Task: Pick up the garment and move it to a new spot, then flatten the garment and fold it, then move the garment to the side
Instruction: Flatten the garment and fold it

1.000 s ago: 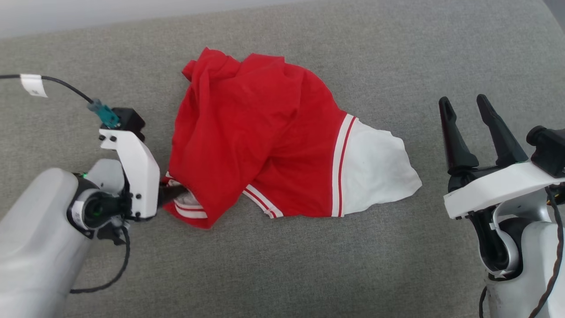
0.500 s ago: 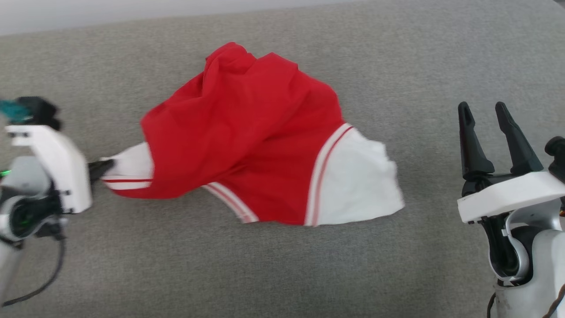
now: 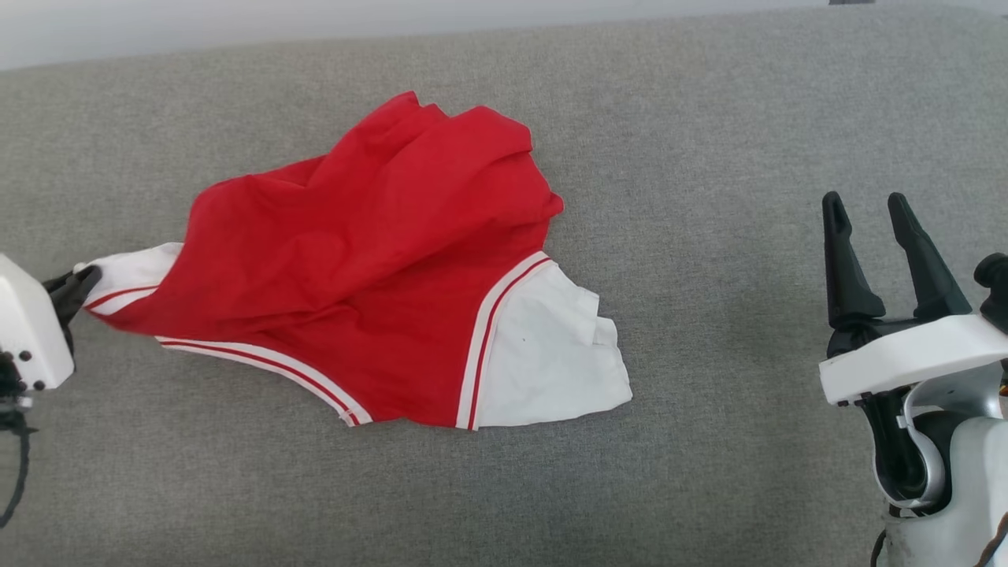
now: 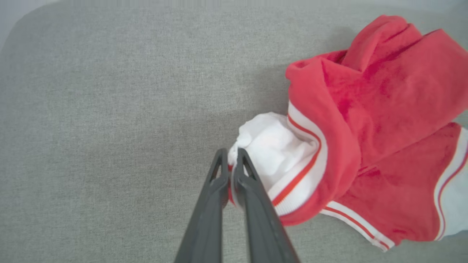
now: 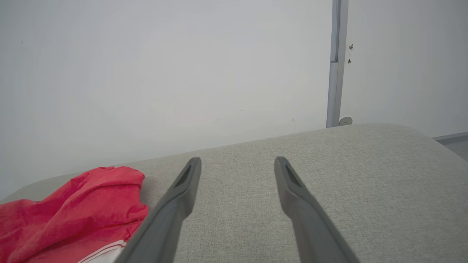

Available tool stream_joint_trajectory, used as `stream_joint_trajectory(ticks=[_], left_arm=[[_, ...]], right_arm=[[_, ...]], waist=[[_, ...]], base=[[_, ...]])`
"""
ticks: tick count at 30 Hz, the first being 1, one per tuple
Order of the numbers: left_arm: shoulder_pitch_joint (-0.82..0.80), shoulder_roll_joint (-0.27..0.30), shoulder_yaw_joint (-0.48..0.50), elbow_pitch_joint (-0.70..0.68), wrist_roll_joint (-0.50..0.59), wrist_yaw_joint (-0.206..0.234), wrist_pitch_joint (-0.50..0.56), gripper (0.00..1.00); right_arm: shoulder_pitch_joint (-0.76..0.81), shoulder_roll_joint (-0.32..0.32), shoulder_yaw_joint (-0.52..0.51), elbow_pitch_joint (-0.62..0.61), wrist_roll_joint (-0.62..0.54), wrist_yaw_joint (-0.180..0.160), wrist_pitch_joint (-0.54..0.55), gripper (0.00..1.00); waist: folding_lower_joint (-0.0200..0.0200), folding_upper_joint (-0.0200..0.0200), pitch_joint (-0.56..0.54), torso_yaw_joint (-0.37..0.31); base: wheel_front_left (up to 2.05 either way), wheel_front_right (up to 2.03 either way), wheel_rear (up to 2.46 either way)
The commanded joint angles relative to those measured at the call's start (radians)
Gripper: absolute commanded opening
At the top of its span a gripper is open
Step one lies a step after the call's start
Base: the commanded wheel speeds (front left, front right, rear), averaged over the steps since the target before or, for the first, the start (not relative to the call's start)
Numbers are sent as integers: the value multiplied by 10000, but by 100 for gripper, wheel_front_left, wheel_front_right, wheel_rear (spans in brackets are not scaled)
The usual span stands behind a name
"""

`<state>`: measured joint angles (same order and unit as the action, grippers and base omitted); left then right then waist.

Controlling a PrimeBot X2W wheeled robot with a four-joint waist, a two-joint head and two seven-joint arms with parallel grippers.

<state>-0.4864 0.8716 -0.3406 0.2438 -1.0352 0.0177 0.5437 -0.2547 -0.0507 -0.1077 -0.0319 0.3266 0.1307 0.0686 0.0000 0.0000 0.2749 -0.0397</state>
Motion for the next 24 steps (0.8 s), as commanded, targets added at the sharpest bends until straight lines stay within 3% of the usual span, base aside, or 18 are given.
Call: stream_joint_trajectory(ticks=[1,6,14,24], left_arm=[[132,-65,55,-347,-118,-23,-14,0],[412,-371,-115,-2014,-665,58,447,0],[968,-828,-1239,-4613,-331,466,1223,0],[1533,-1715,-3040,-4852,325,219,1576,0]], right_arm=[[142,-1,-14,32,5,1,-61,100],[301,-1,-95,7,-94,1,30,100],[439,-2,-162,-122,-64,1,161,100],[407,0,-70,-79,73,1,182,100]], waist=[[0,0,-105,23],[0,0,-359,89],[0,0,-505,85],[0,0,-408,-88]], base=[[0,0,0],[0,0,0],[0,0,0],[0,0,0]])
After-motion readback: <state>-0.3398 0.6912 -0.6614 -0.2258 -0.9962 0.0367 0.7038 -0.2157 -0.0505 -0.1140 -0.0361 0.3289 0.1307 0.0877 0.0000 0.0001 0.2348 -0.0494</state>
